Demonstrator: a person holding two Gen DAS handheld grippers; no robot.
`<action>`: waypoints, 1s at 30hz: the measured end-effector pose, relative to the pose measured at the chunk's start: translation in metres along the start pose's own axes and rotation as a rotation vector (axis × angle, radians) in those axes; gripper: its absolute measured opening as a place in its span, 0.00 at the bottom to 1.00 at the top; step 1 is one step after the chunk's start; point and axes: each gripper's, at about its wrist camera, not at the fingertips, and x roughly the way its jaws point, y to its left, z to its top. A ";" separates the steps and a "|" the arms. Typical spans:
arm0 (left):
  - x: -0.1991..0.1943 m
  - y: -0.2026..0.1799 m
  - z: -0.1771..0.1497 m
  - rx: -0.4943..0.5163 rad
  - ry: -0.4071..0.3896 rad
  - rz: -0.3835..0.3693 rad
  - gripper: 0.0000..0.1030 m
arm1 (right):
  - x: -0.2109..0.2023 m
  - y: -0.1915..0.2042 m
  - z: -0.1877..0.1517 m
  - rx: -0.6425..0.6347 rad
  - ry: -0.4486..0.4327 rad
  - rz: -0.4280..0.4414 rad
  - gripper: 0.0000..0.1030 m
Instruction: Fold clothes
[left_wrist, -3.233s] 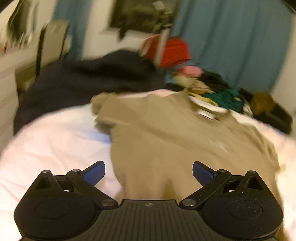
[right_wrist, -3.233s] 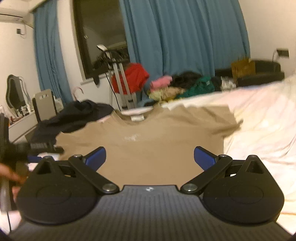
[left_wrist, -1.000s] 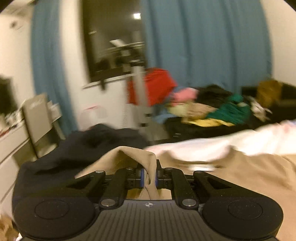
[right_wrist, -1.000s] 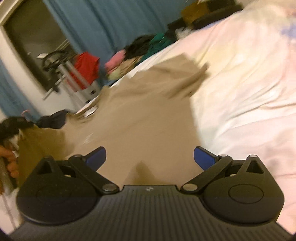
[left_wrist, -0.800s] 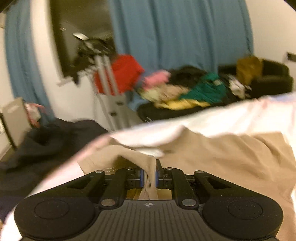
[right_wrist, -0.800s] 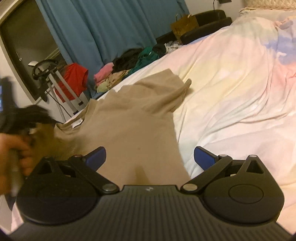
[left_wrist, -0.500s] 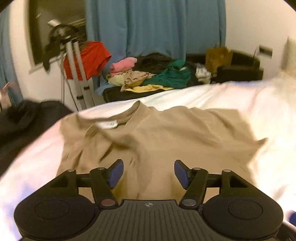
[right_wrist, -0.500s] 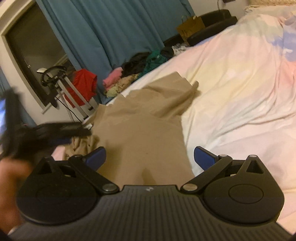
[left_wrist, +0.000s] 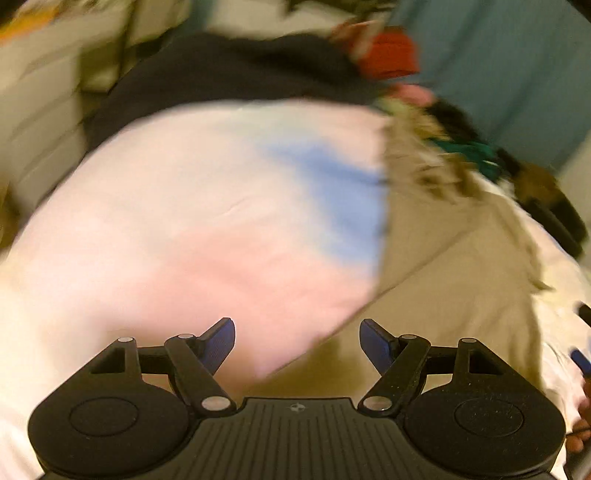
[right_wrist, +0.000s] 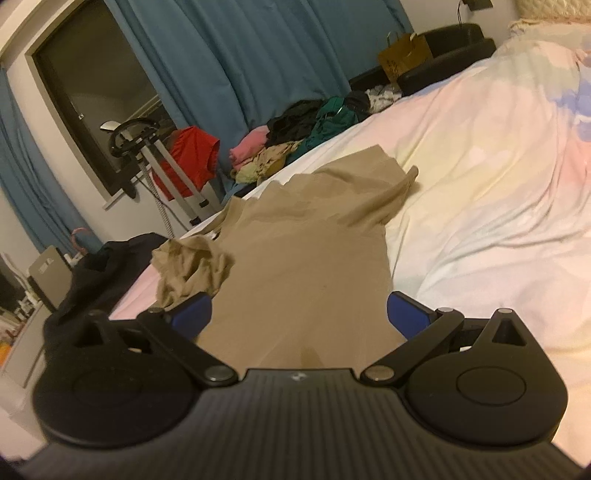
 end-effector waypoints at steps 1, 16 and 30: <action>0.002 0.012 -0.002 -0.060 0.028 -0.007 0.73 | -0.004 0.000 -0.002 0.002 0.008 0.004 1.00; 0.003 0.030 -0.016 -0.090 0.129 -0.164 0.13 | -0.014 0.012 -0.021 -0.051 0.099 -0.012 1.00; -0.100 -0.117 -0.135 0.716 -0.212 -0.268 0.10 | -0.019 0.018 -0.016 -0.040 0.092 0.041 1.00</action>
